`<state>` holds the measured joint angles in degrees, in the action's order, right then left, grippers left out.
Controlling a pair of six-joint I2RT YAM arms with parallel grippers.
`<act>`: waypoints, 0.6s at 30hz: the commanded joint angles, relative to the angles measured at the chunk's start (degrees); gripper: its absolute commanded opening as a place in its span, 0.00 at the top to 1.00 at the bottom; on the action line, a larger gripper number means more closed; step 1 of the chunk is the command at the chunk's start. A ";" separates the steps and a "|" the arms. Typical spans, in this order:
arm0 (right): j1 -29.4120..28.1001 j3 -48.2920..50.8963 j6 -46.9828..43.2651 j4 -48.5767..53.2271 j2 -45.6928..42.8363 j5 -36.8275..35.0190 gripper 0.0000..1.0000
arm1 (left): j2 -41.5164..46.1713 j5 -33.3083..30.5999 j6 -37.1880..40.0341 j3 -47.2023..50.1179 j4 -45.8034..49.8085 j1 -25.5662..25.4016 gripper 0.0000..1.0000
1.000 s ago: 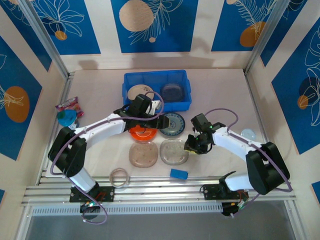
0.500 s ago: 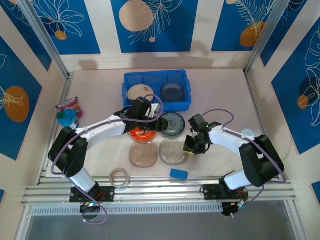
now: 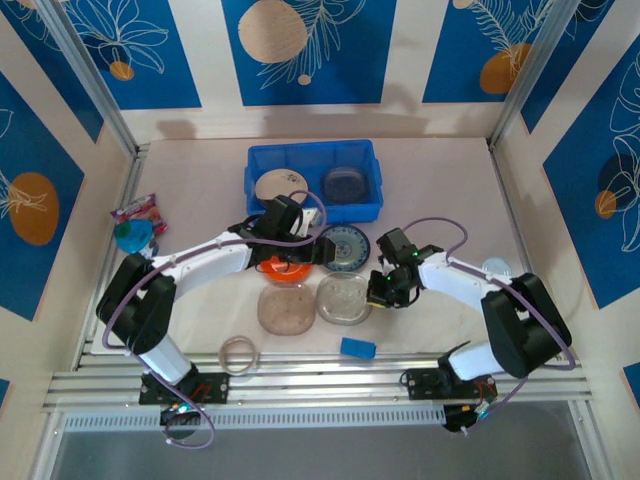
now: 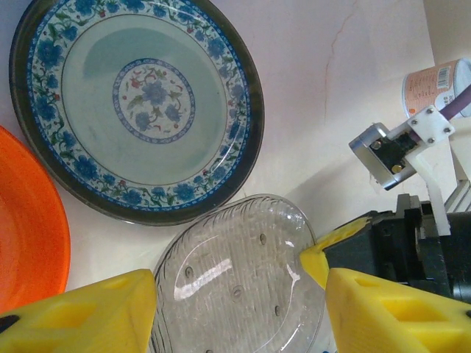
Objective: Place the plates into the plastic bin on the countertop
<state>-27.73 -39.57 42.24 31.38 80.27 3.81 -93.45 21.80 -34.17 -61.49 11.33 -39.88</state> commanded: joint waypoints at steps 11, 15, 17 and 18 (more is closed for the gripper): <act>2.29 1.49 0.54 9.37 -15.90 -2.53 1.00 | 0.44 -1.31 0.79 -0.27 -0.04 -0.11 0.37; 4.53 -0.19 0.56 10.81 -20.28 -1.92 1.00 | 0.46 -0.90 0.77 -0.03 -0.42 0.02 0.37; 5.33 -0.98 0.82 11.04 -20.89 -1.84 1.00 | 0.46 -0.55 0.46 0.32 -1.38 0.03 0.38; 5.68 -1.31 1.11 10.83 -21.23 -1.43 1.00 | 0.42 -0.49 0.12 0.41 -1.55 0.00 0.38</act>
<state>-22.92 -38.72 42.33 40.34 60.10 1.54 -93.49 20.95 -34.13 -61.49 11.27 -39.88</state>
